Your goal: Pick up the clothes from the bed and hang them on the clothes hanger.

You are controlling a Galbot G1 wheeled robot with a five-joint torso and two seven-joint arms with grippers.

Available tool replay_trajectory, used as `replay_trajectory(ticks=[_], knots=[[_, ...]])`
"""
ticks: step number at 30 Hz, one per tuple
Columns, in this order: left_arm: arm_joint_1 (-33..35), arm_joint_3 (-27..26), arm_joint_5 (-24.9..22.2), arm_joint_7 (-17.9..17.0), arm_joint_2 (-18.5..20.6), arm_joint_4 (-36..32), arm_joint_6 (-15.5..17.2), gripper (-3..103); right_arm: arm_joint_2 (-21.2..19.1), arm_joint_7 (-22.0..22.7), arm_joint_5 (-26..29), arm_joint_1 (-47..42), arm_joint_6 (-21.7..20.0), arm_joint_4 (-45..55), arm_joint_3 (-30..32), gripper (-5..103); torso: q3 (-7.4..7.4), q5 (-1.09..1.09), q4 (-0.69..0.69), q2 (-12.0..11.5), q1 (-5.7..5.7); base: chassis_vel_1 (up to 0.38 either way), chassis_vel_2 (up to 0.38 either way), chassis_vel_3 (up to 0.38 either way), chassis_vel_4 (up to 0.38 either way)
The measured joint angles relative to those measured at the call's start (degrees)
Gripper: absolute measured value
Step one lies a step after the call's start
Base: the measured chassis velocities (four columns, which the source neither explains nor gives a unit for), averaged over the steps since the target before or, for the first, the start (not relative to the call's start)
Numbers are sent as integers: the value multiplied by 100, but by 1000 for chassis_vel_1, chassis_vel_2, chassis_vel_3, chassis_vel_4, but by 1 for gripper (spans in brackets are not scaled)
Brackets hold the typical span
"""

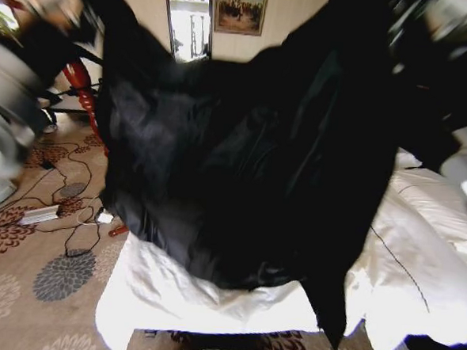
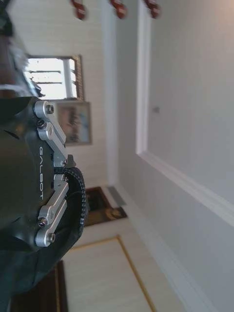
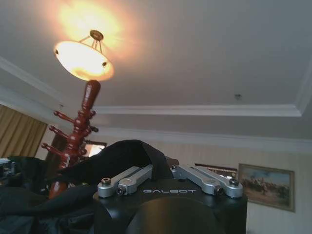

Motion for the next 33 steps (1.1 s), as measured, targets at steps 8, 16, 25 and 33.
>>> replay_trajectory(ticks=[8, 16, 25, 33], knots=[[-840, 1382, 386, -38, -1241, 1728, 121, 1, 885, -415, -829, 150, -99, -1464, -1074, 0, 2, -2, 0, -2, 3, 0, 0, 0, 0], [-2933, 3048, 407, 128, -2114, 3194, 70, 1, 2419, -581, -1063, 2623, 62, -3057, -3675, 0, 4, 3, 1, -3, 7, 0, 0, 0, 0], [-4358, 3432, 262, 193, -2699, 4019, 64, 1, 4256, -577, -1064, 5018, 288, -4525, -4951, 0, 1, 1, -2, -3, 3, 0, 0, 0, 0], [-4060, 2789, -41, -24, -2310, 3625, 346, 1, 4746, -545, -974, 5369, 401, -4493, -4966, 0, -1, -4, 0, -1, 0, 0, 0, 0, 0]])
